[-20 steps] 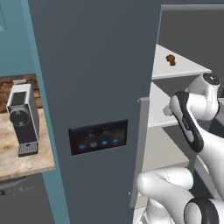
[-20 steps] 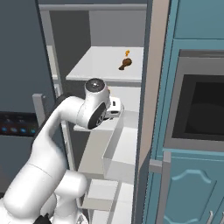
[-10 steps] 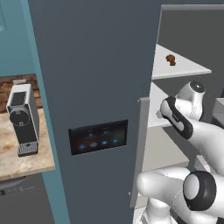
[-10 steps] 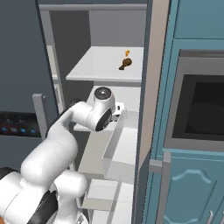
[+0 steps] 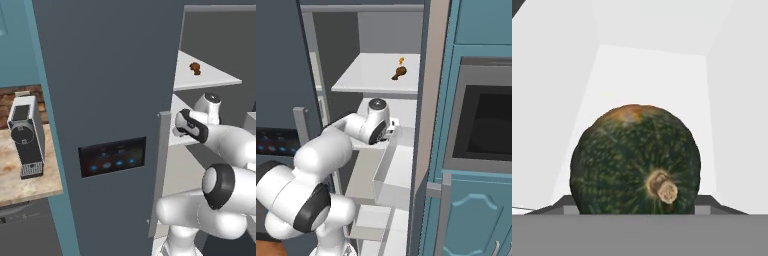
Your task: Transport the chicken drumstick and squash to the fridge. Place the chicken drumstick on the rack containing meat and place the squash on the rack containing the vegetable, ensuring meats and vegetables are on different racks.
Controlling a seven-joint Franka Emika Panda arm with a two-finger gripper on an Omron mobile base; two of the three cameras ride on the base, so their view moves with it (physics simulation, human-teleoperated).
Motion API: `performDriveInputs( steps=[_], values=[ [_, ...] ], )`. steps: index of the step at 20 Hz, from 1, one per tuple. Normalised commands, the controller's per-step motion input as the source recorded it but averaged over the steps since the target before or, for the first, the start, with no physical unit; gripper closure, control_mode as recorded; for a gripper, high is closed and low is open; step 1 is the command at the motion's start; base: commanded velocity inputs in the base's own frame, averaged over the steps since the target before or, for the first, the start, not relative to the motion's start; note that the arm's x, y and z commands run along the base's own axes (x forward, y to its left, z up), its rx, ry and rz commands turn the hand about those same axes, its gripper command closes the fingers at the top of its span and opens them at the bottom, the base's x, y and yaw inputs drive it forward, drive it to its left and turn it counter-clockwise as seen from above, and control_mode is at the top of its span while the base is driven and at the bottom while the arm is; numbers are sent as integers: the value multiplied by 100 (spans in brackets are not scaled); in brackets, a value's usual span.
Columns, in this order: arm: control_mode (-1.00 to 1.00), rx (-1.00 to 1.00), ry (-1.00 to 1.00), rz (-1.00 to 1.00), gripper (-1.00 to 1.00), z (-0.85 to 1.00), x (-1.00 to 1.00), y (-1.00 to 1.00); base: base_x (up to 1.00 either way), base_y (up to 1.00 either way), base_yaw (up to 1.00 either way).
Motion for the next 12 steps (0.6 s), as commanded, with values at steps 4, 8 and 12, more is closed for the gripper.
performDriveInputs(
  steps=[4,8,12],
  values=[
    [-100,5,8,0,100,-34,9,-3,0,0,0],
    [-100,3,0,1,100,-33,10,-7,0,0,0],
    [-100,2,0,2,100,-36,17,-2,0,0,0]
  ],
)
